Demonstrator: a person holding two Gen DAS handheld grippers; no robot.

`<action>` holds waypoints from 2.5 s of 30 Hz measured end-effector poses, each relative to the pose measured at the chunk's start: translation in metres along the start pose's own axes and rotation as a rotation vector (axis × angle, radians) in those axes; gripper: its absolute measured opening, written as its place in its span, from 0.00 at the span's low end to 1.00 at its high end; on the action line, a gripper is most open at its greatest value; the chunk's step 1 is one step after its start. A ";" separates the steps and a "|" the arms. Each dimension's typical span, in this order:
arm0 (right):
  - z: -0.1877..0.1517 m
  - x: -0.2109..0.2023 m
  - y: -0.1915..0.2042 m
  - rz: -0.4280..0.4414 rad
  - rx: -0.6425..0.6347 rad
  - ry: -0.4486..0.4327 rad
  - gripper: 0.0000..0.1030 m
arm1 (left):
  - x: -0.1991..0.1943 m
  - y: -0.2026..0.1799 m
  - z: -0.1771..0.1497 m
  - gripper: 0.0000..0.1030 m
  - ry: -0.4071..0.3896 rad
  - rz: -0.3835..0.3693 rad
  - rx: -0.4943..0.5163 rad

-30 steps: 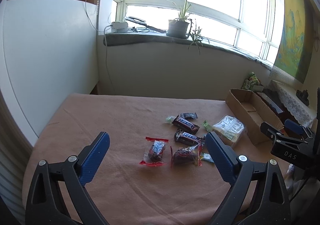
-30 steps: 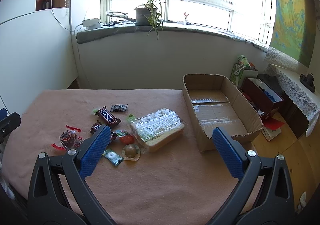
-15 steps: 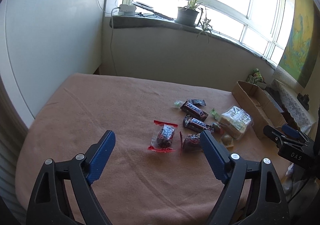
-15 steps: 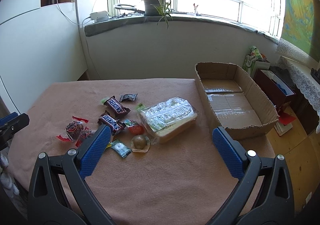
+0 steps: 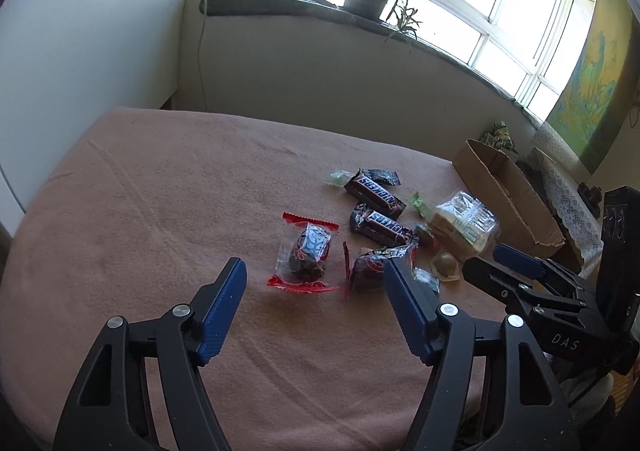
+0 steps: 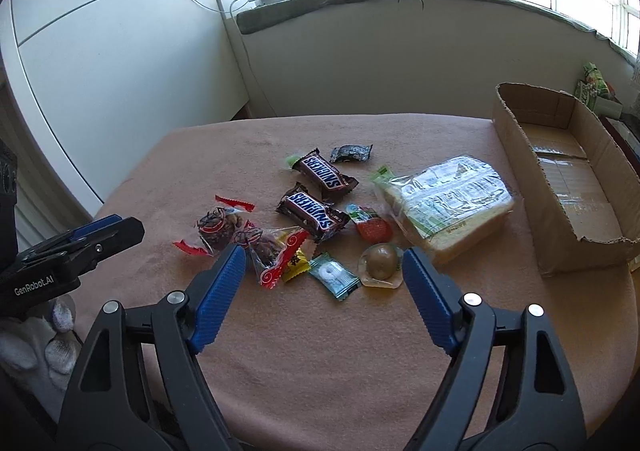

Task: Organize snacks
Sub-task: 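Lower the right tool onto the red-wrapped candy packet and close it, then lift the red candy packet with the right tool and carry it over the box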

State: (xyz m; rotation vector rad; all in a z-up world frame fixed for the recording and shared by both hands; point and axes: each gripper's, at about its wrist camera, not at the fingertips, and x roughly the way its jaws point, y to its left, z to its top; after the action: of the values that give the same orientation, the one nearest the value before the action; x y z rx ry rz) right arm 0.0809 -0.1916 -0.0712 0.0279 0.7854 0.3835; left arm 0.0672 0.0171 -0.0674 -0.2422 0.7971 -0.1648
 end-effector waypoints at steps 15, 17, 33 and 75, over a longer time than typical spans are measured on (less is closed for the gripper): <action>0.003 0.066 0.028 0.083 -0.114 0.119 0.77 | 0.057 0.013 0.007 0.54 0.114 -0.038 -0.050; 0.004 0.072 0.028 0.092 -0.114 0.132 0.72 | 0.062 0.016 0.007 0.53 0.126 -0.047 -0.064; 0.000 0.086 0.036 0.156 -0.157 0.186 0.57 | 0.077 0.027 0.002 0.33 0.164 -0.078 -0.084; 0.002 0.077 0.041 0.182 -0.182 0.154 0.40 | 0.049 0.028 0.002 0.31 0.088 -0.077 -0.087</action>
State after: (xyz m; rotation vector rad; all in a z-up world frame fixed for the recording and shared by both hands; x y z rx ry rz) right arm 0.1181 -0.1264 -0.1152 -0.1022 0.8997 0.6349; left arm 0.1033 0.0326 -0.1074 -0.3501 0.8835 -0.2142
